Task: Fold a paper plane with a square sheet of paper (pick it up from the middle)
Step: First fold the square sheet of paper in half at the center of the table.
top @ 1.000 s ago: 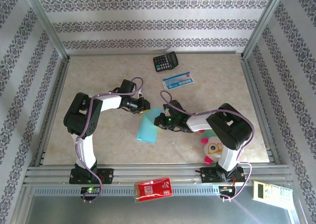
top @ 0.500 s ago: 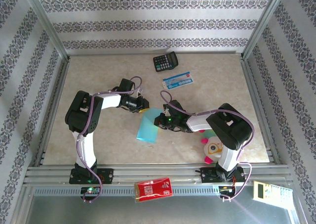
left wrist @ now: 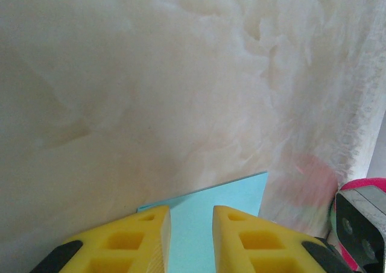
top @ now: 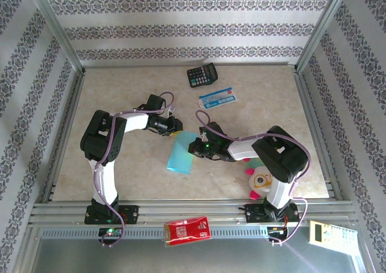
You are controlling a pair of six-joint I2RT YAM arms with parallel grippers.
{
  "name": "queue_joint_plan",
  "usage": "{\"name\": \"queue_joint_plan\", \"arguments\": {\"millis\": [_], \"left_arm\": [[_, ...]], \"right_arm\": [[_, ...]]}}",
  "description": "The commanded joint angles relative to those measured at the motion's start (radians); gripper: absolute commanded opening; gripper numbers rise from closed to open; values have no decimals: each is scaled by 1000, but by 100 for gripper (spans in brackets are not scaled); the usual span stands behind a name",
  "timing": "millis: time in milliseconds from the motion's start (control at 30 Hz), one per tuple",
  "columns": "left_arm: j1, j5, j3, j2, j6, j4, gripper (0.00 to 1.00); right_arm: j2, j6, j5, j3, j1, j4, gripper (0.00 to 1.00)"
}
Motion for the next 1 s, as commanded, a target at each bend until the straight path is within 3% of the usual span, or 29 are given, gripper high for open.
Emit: {"name": "queue_joint_plan", "arguments": {"millis": [0,200,267,600,967], "left_arm": [[15,-93,-3,33,30,-40,27],[41,-119,-31,-50,34,-53,27],[37,-82,-57,-101,13,-30,28],[-58,14,-274,-333,-72,10,20],[-84,18,-394,-360,-46,-58,17]], "right_arm": [[75,-29,121,-57,-8,-239,0],[78,-31,120,-57,-10,-239,0],[78,-31,120,-57,-10,-239,0],[74,-34,120,-57,-14,-240,0],[74,-44,123,-53,-13,-249,0]]}}
